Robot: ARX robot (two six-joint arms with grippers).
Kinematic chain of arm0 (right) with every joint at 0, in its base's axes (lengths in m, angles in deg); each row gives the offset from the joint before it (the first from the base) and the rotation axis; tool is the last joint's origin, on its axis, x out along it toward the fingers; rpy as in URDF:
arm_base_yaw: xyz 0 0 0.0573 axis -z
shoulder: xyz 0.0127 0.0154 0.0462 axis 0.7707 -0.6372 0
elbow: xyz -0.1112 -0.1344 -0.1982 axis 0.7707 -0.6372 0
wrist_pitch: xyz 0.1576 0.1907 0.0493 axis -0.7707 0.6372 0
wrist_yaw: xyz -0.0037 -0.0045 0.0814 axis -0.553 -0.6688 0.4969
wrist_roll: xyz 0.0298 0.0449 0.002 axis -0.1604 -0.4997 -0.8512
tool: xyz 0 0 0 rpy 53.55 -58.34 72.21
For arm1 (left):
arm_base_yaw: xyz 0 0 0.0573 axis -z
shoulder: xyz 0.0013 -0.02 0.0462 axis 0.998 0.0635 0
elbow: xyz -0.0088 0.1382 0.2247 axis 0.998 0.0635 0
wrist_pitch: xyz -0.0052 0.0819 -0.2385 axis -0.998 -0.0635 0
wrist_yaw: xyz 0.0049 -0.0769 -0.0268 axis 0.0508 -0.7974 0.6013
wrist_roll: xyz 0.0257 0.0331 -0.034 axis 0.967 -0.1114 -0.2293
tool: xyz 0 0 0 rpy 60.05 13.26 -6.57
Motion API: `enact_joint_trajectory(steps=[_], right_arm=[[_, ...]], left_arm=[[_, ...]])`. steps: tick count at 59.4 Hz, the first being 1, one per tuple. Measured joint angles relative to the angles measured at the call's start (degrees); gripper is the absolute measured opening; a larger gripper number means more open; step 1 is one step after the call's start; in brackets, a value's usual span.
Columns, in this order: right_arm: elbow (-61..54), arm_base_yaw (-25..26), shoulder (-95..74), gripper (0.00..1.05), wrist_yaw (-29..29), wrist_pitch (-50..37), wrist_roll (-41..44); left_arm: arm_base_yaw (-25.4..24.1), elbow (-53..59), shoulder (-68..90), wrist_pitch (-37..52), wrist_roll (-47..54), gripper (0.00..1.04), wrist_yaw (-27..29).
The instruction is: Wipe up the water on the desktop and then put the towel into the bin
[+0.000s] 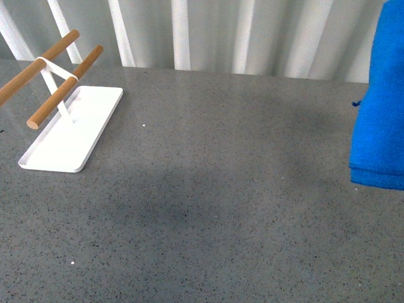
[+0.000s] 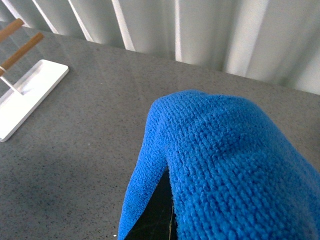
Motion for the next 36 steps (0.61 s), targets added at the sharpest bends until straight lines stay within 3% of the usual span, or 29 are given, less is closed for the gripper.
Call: enact_joint_trajectory(steps=[28, 36], right_arm=[[2.34, 1.31, -1.42, 0.04, -8.48, 8.52, 2.01], [2.25, 0.26, -2.60, 0.04, -10.01, 8.48, 1.79]], left_arm=[[0.00, 4.33, -6.71, -1.84, 0.00, 0.03, 0.00], [0.00, 5.07, -13.97, -9.70, 0.00, 0.03, 0.00]])
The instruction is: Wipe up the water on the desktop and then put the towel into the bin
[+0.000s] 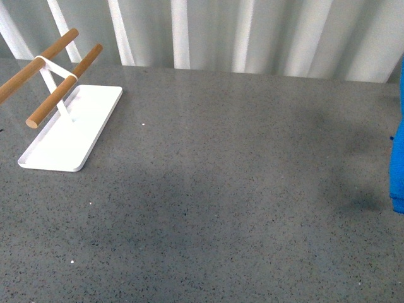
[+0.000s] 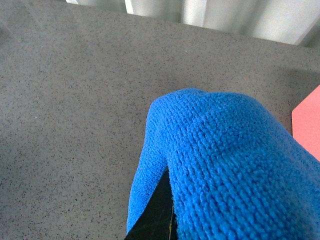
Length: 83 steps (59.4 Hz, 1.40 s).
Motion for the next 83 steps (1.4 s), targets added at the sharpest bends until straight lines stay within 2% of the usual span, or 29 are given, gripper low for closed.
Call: enact_joint_trajectory(steps=[16, 29, 48, 65, 83], right_arm=[[-0.81, -3.19, -1.46, 0.04, -1.68, -1.07, -1.97], [-0.79, -3.91, -3.13, 0.04, -3.93, -1.18, -3.32], [-0.77, -3.98, -13.16, 0.04, -6.82, -3.02, -4.68], [0.59, -6.47, -26.75, 0.04, -8.22, -6.12, -6.88], [0.98, -6.67, -33.70, 0.04, -7.13, -9.25, -9.14]], left_arm=[[0.00, 0.87, -3.32, -0.17, 0.15, 0.03, 0.04], [0.00, 0.87, -3.37, -0.17, 0.09, 0.04, 0.04], [0.00, 0.87, -3.37, -0.17, 0.13, 0.54, 0.04], [0.00, 0.87, -3.37, -0.17, 0.15, 0.99, 0.04], [0.00, 0.87, -3.37, -0.17, 0.17, 0.98, 0.07]])
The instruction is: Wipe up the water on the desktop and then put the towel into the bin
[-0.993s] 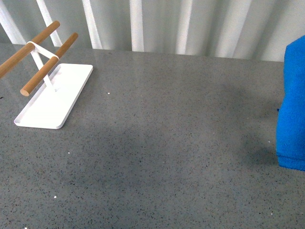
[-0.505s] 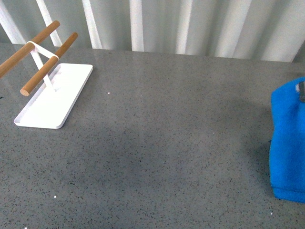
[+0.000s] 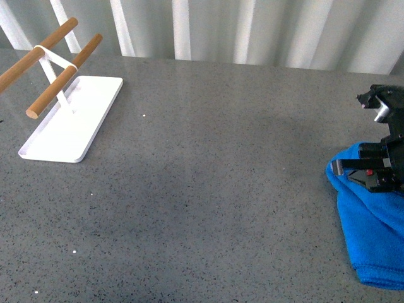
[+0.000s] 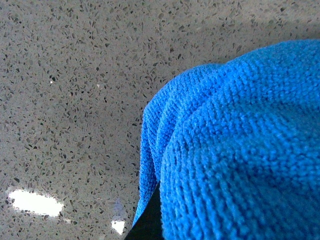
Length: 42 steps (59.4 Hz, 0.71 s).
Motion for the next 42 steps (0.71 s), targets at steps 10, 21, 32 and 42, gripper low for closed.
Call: enact_joint_trajectory(steps=[10, 21, 32, 42], right_arm=[[-1.92, 1.57, 1.40, 0.04, 2.45, -0.55, -0.26], [-4.66, 4.48, 3.67, 0.04, 4.39, -0.55, 0.96], [-5.99, 9.94, 5.66, 0.04, 6.73, 0.07, 3.80], [-5.90, 14.91, 5.29, 0.04, 6.97, 0.09, 7.32]], left_arm=[[0.00, 0.00, 0.00, 0.00, 0.00, 0.98, -0.02], [0.00, 0.00, -0.02, 0.00, 0.02, 0.98, 0.00], [0.00, 0.00, -0.02, 0.00, 0.00, 0.98, -0.02], [0.00, 0.00, -0.02, 0.00, 0.02, 0.98, 0.00]])
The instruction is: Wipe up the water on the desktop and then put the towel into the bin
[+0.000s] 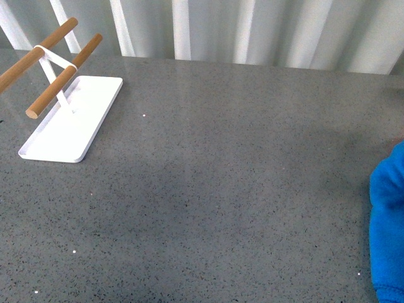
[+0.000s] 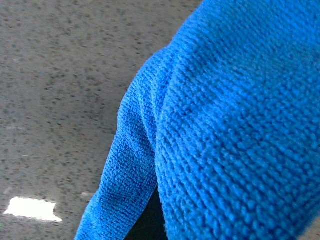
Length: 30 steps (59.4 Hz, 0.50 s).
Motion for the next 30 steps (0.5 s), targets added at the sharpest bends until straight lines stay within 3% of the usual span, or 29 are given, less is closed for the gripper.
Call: enact_joint_trajectory(steps=[14, 30], right_arm=[[6.43, 5.29, -7.80, 0.04, -1.36, 1.11, 3.69], [19.37, 3.41, -15.12, 0.04, -5.42, 3.98, 4.28]], left_arm=[[0.00, 0.00, 0.00, 0.00, -0.02, 0.98, -0.02], [0.00, 0.00, -0.02, 0.00, -0.02, 0.98, 0.00]])
